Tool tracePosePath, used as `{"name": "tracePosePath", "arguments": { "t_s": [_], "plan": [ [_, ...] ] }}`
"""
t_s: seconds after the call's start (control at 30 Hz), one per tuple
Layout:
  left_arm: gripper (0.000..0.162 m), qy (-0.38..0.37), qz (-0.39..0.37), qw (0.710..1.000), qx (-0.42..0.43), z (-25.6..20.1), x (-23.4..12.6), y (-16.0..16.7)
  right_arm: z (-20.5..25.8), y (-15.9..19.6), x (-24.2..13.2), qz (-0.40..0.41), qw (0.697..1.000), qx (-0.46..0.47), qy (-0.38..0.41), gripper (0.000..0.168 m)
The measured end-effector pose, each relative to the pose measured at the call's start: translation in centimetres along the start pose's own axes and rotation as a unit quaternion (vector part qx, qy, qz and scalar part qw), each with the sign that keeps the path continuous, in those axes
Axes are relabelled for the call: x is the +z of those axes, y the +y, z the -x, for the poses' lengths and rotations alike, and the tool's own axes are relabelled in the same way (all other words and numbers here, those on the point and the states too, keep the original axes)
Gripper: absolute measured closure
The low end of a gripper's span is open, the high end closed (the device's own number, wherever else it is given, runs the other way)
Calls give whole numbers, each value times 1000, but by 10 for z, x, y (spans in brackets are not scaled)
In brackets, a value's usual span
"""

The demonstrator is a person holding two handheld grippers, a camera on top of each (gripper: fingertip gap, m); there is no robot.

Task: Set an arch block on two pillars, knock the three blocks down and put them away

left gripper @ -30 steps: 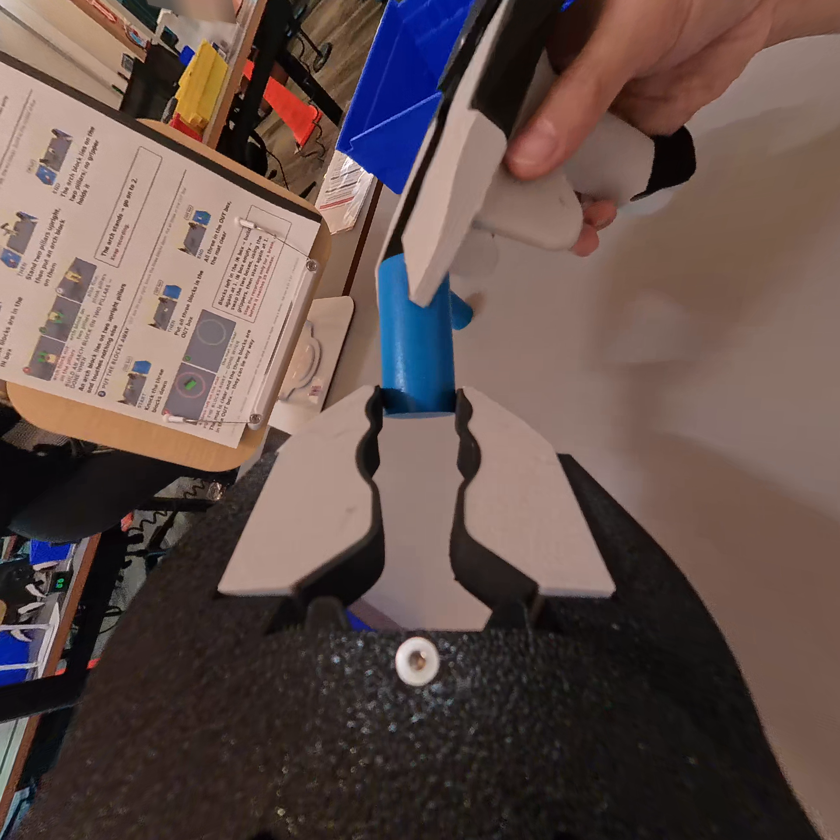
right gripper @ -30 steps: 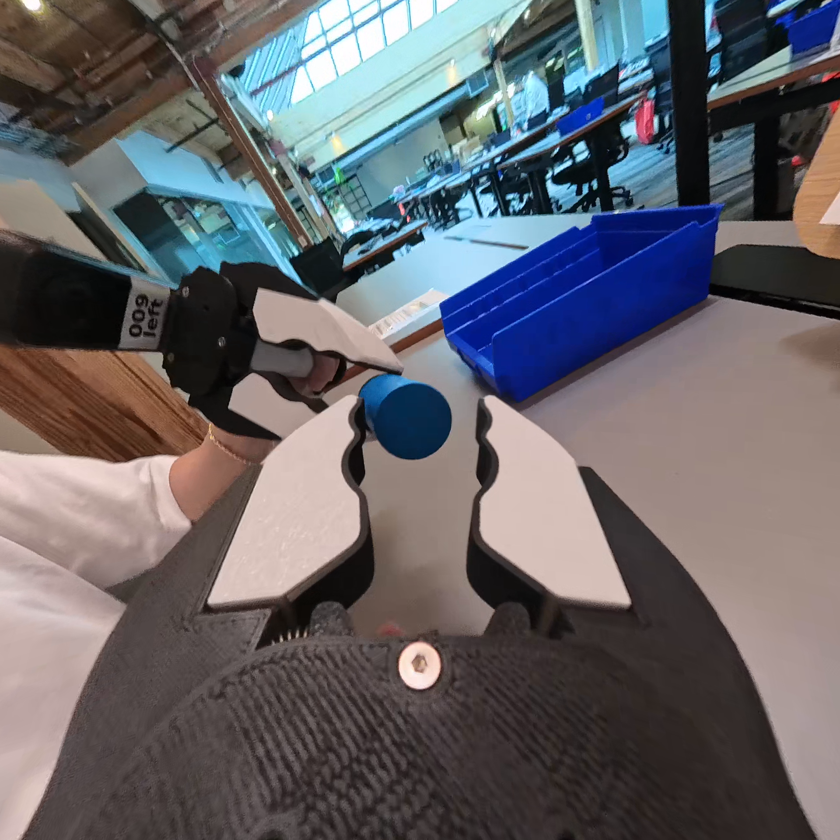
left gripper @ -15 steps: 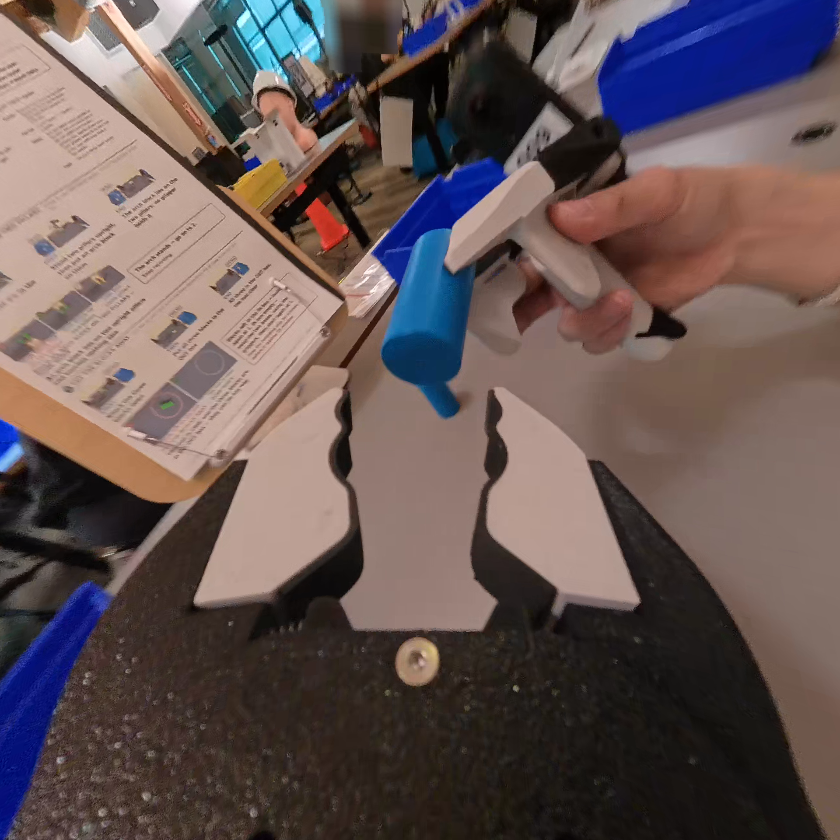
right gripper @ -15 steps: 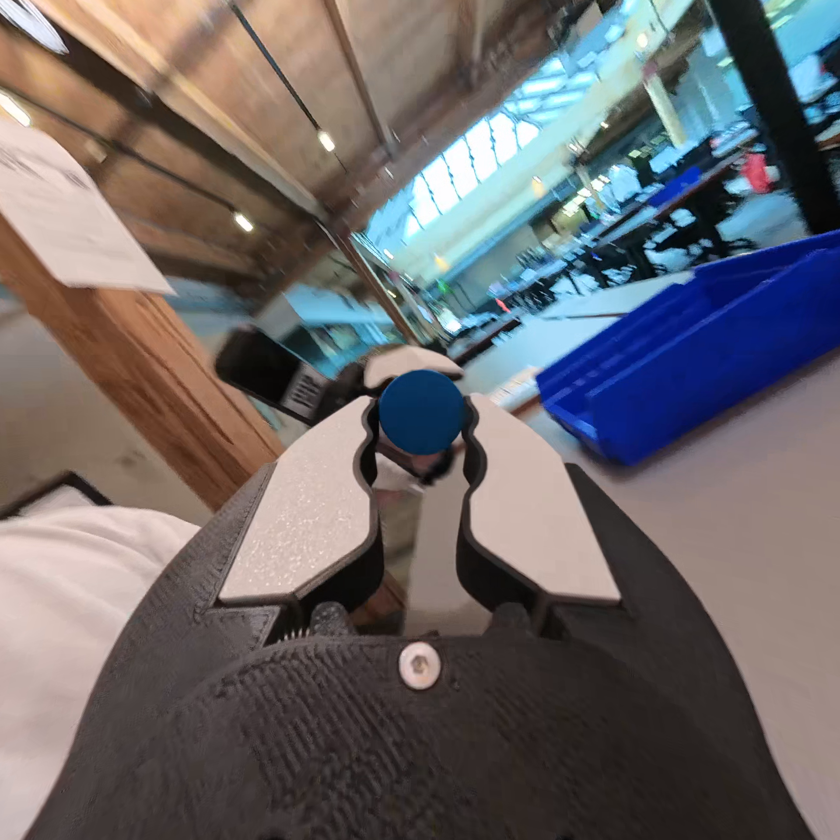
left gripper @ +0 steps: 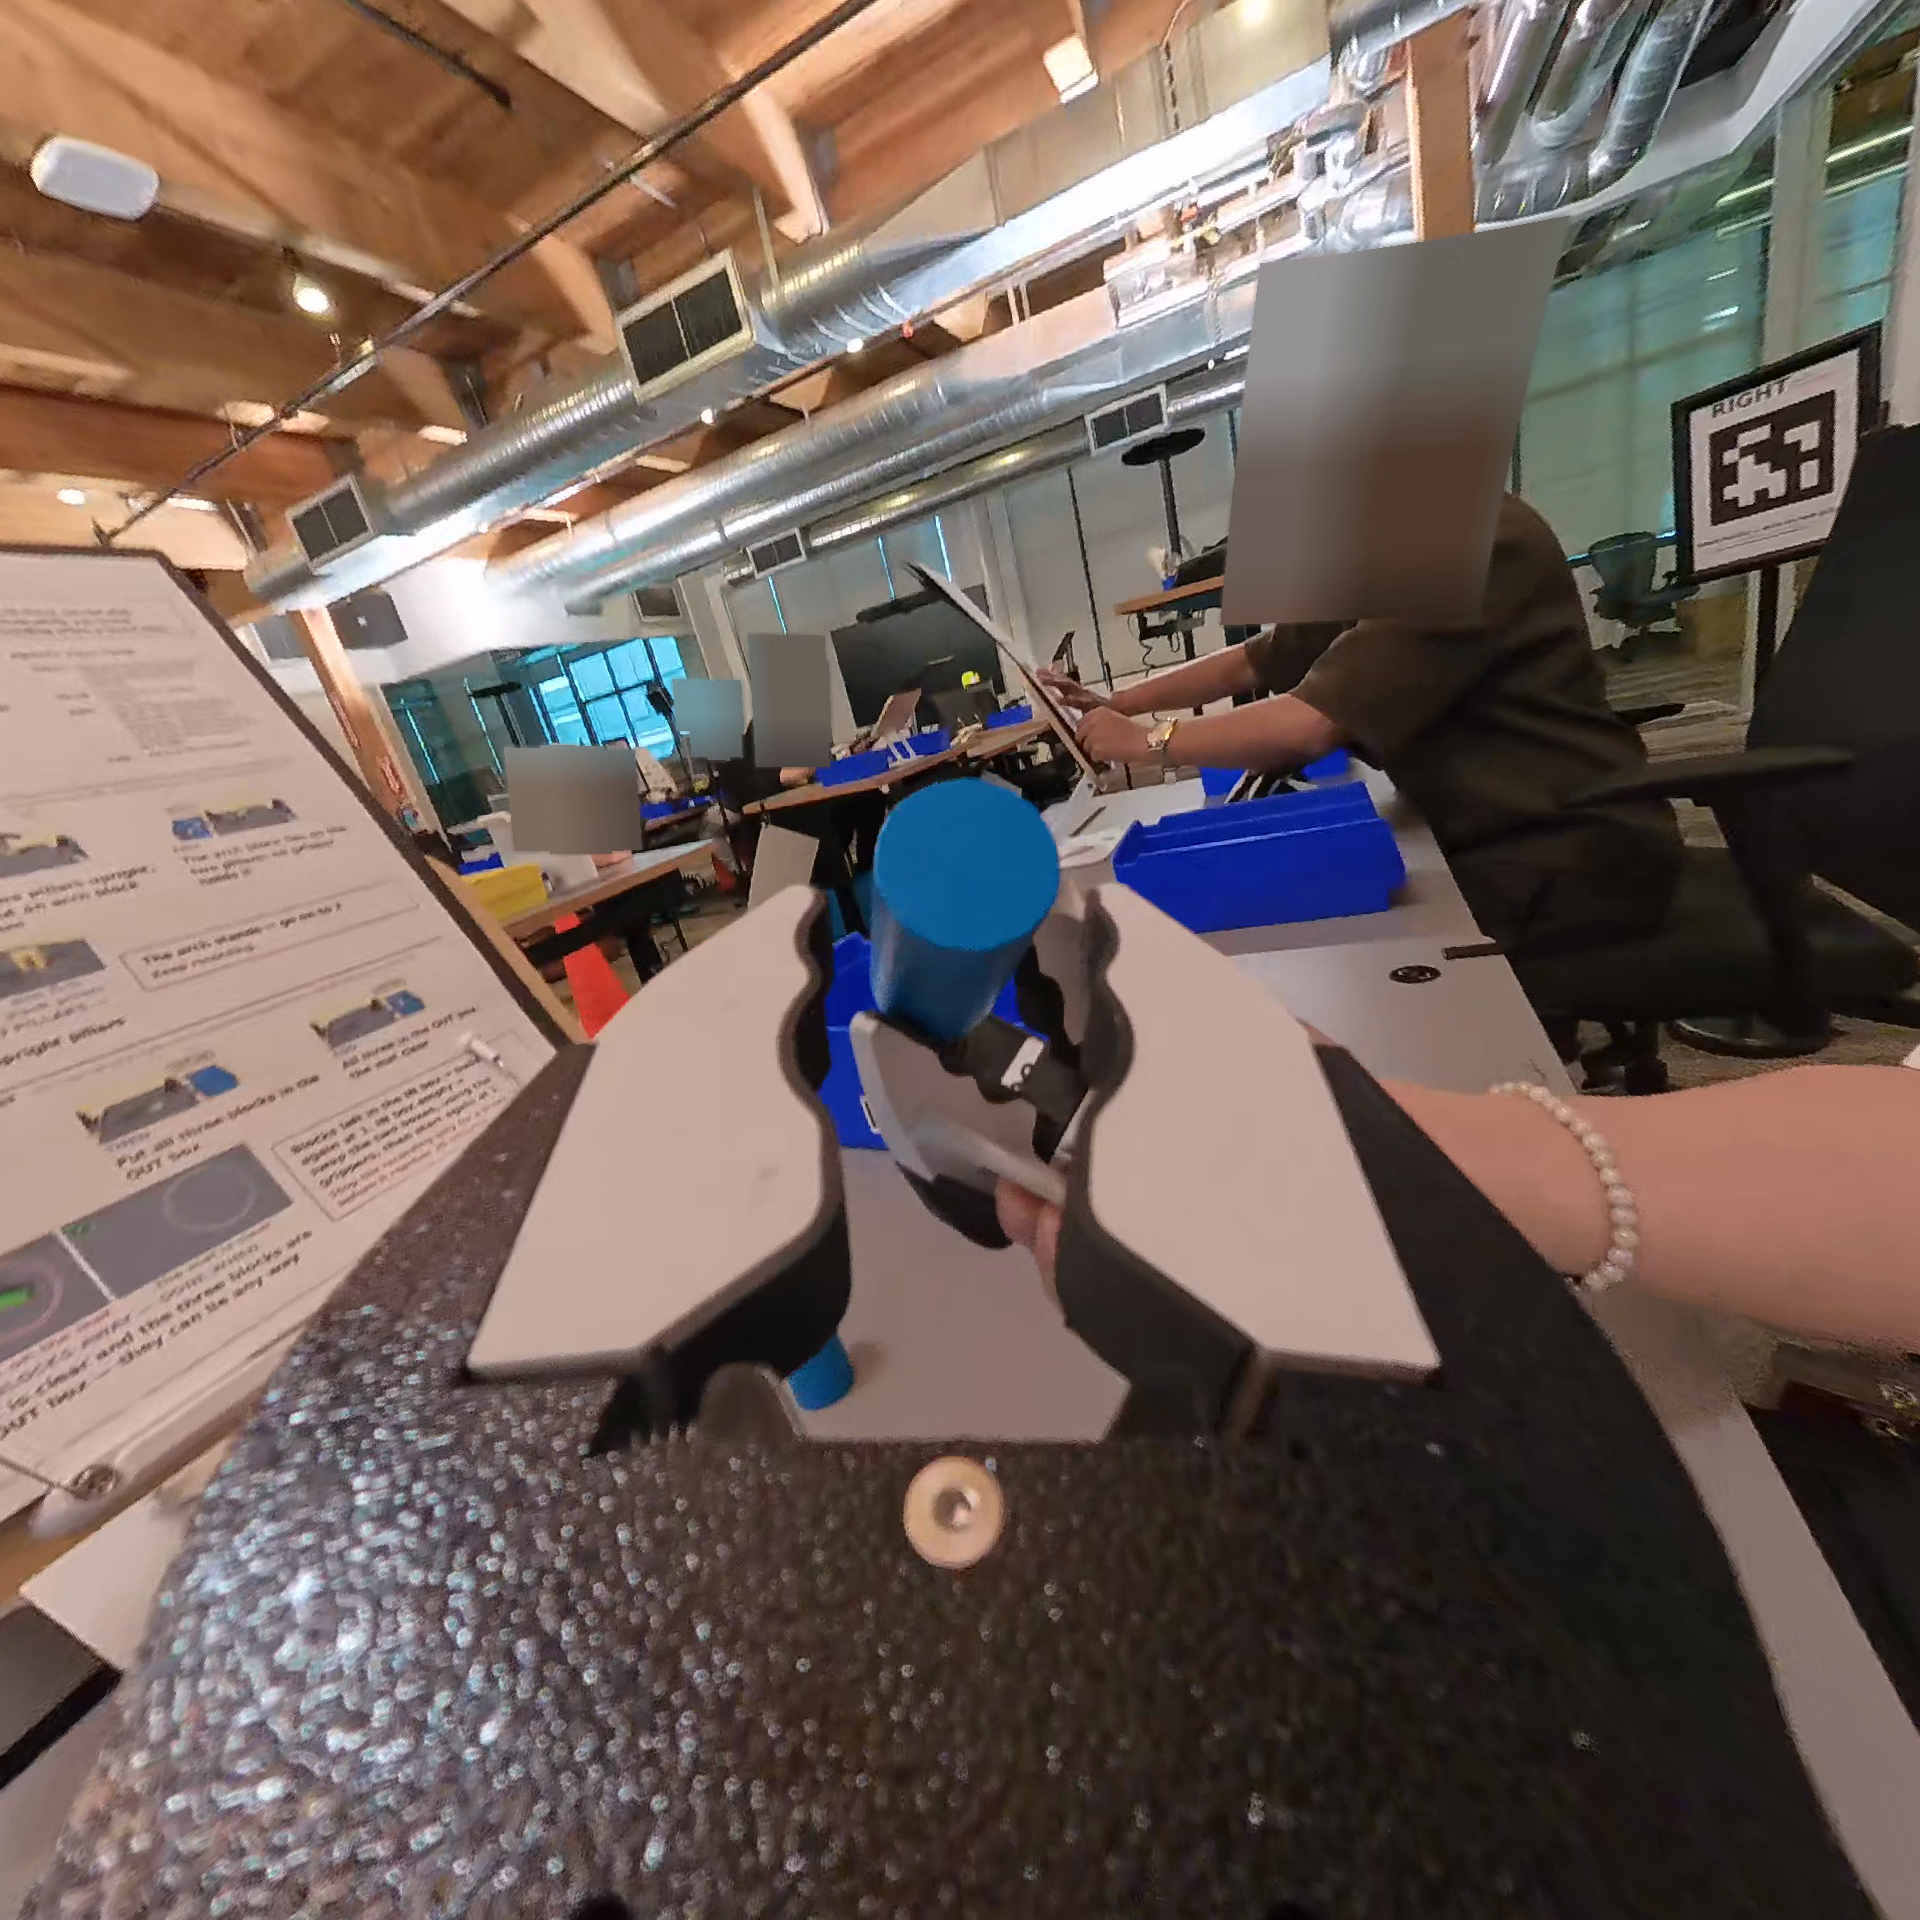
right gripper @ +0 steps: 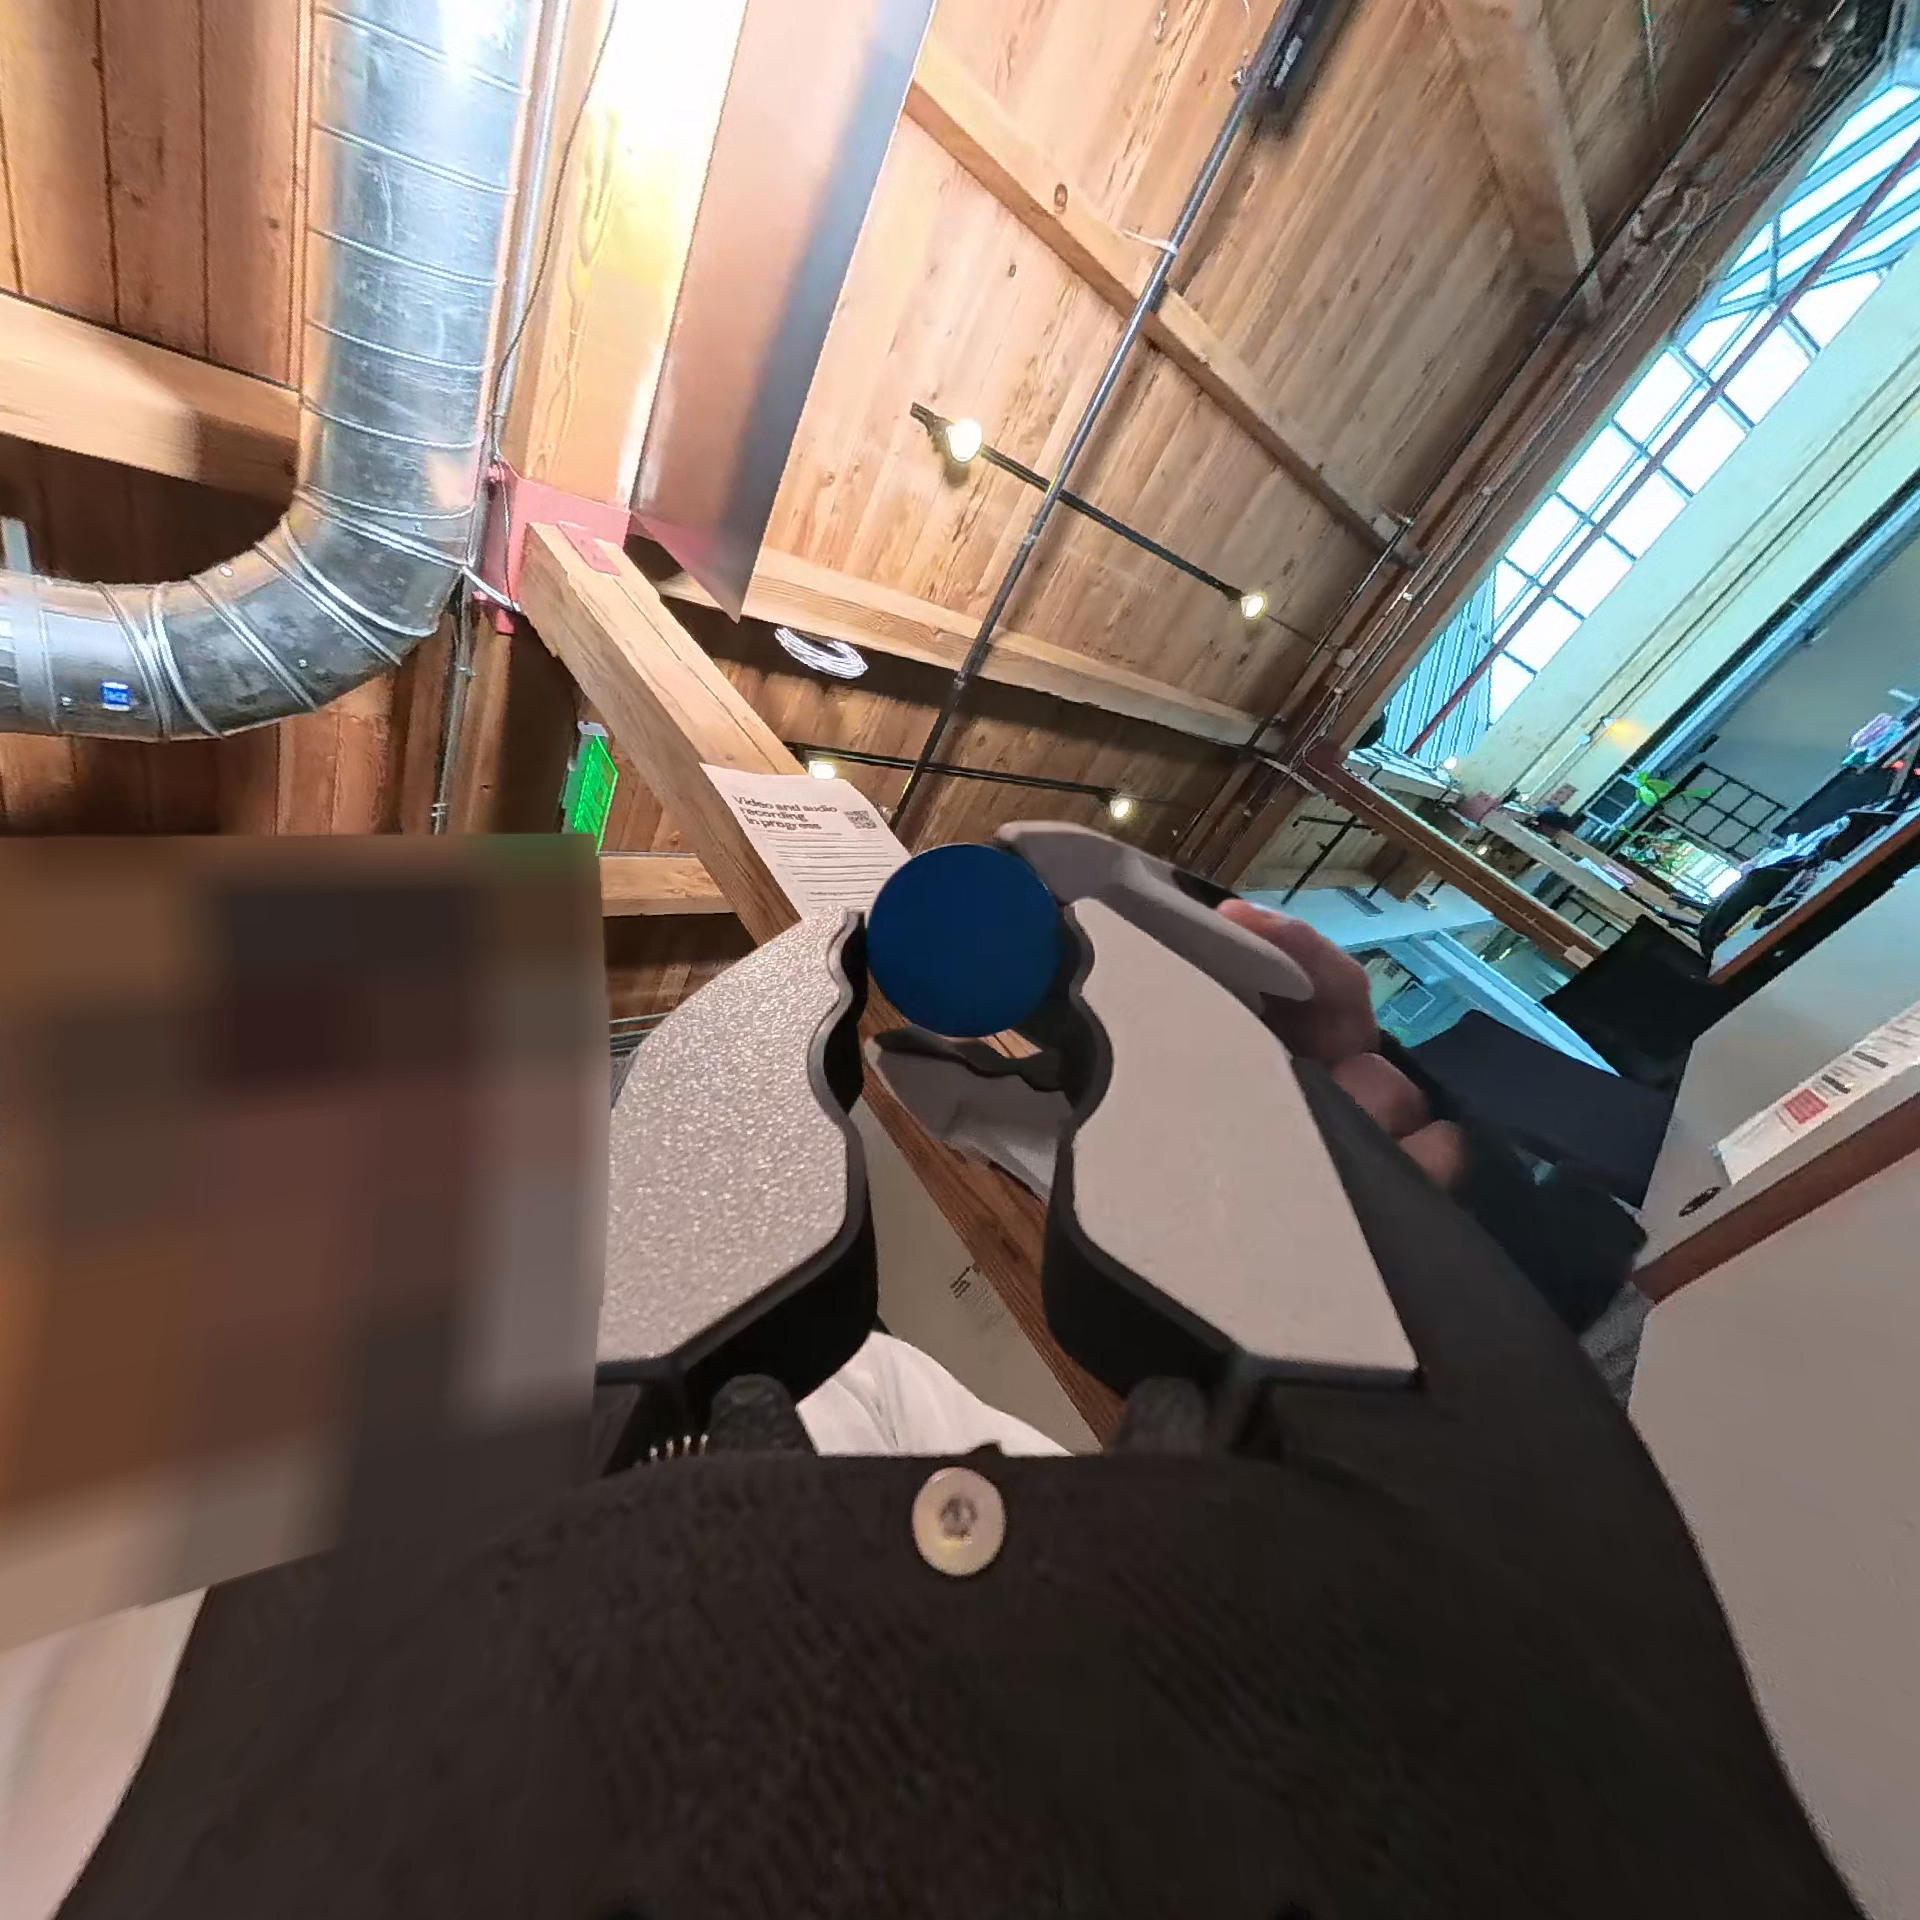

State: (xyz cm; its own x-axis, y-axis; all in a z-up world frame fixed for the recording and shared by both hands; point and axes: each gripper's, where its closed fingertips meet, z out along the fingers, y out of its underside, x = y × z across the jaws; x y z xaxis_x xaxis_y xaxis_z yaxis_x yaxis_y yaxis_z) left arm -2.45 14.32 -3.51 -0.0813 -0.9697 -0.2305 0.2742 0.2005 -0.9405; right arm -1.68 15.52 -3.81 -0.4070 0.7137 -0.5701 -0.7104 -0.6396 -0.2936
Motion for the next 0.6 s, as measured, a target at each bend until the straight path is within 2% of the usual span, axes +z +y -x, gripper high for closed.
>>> {"name": "tracePosePath", "arguments": {
  "t_s": [0.07, 0.27, 0.37, 0.4, 0.43, 0.5, 0.6],
  "plan": [
    [130, 0, -18, 1000, 11, -2, -1, -7, -2, 2, 0, 11, 1000, -7, 6, 133],
    [130, -16, 37, 999, 20, -1, 1, 4, -8, -2, -10, 12, 999, -13, 33, 133],
    [130, -7, 90, 996, 1, 3, 1, 18, -18, -6, -27, 39, 990, -58, 123, 128],
    [130, -11, 108, 994, -3, 8, 1, 22, -20, -8, -36, 54, 981, -94, 162, 120],
    [130, -15, 131, 991, -6, 14, 1, 28, -20, -11, -45, 73, 968, -132, 201, 112],
    [130, -26, 188, 982, -17, 31, 0, 45, -19, -21, -69, 113, 922, -224, 294, 108],
    [130, -30, 274, 960, -44, 59, 2, 78, -13, -47, -107, 157, 806, -368, 437, 95]
  ]
}}
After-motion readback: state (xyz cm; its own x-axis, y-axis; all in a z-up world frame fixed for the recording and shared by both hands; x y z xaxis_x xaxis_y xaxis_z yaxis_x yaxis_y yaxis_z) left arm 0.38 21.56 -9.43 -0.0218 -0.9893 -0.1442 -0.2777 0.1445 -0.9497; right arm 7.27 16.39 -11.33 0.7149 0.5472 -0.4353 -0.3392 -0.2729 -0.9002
